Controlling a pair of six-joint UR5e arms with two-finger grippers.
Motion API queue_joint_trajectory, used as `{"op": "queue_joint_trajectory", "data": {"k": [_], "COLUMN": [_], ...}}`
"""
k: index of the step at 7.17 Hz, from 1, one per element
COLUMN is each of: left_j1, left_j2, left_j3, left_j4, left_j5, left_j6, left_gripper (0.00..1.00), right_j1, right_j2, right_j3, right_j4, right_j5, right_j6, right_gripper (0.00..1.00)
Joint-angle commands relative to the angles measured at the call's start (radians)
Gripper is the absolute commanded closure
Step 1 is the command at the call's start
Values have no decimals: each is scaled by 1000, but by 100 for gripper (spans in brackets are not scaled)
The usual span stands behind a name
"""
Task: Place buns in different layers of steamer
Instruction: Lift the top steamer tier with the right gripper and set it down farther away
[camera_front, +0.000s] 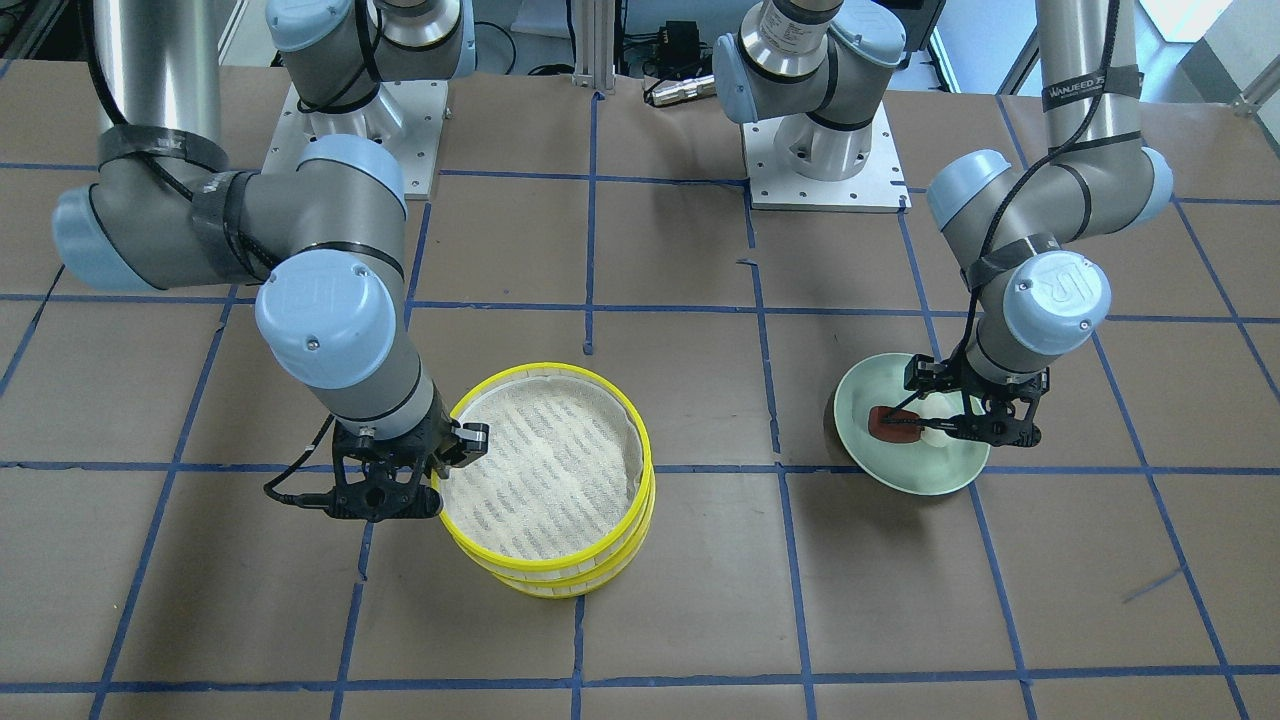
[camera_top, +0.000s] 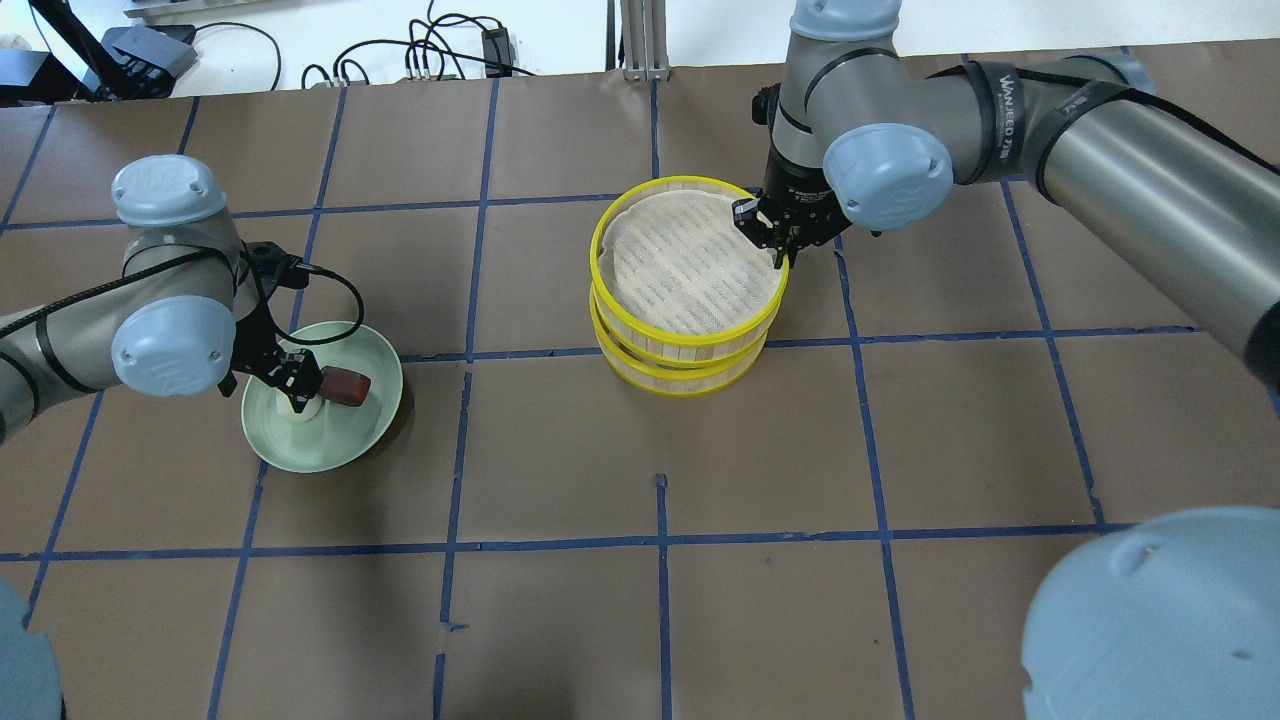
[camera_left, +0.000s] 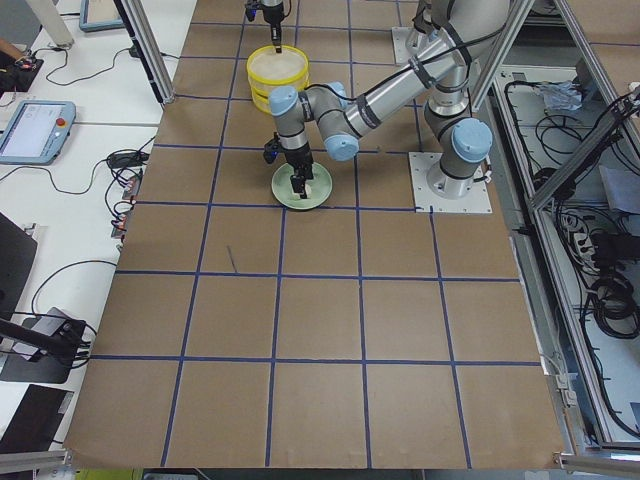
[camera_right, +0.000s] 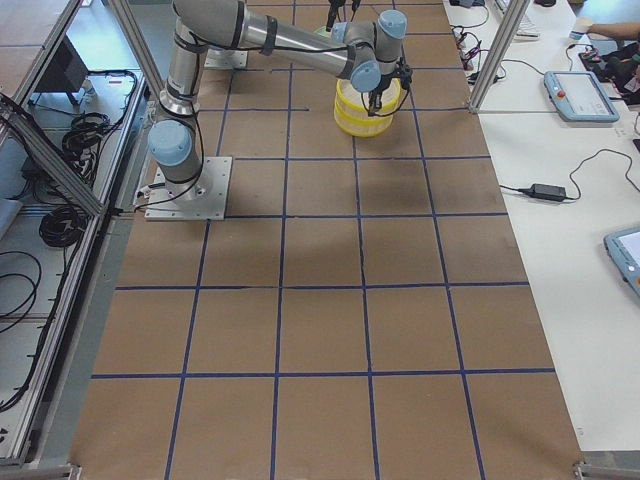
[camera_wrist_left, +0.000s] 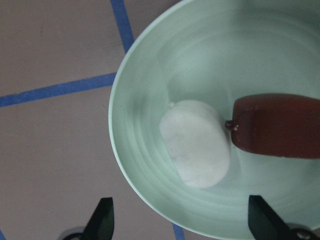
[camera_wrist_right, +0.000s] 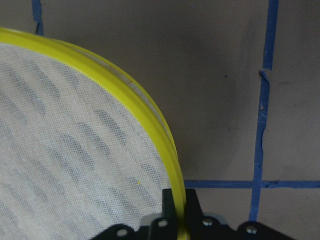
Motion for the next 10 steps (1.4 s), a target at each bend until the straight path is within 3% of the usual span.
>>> {"op": "queue_joint_trajectory", "data": {"k": [1,3,5,7,9,10], "left_j1": [1,-1,-1,-1,-2,-2], "left_j2": [-17,-20,-21,-23,-23,-17], "left_j3": [-1,1,3,3,10,15], "left_j4": [13,13,13,14,14,14], "left_j5": [-2,-11,-21,-78,-78,-77], "left_j6": [-2,-8,-12,-41,-83,-83], "left_gripper": [29,37,57,68,98,100], "right_j1": [-41,-154,-269,-300,-305,-306], "right_j2": [-73,-81,-81,-128,-182,-213], "right_j3": [-23,-60,-70,-70,-70,-74], "right_j4": [56,74,91,92,163,184], "right_j5": [-18,-54,-88,-121,-157,-158], "right_j6": [-84,-232,-392,-434,-457,-459], "right_gripper": [92,91,91,91,91,91]}}
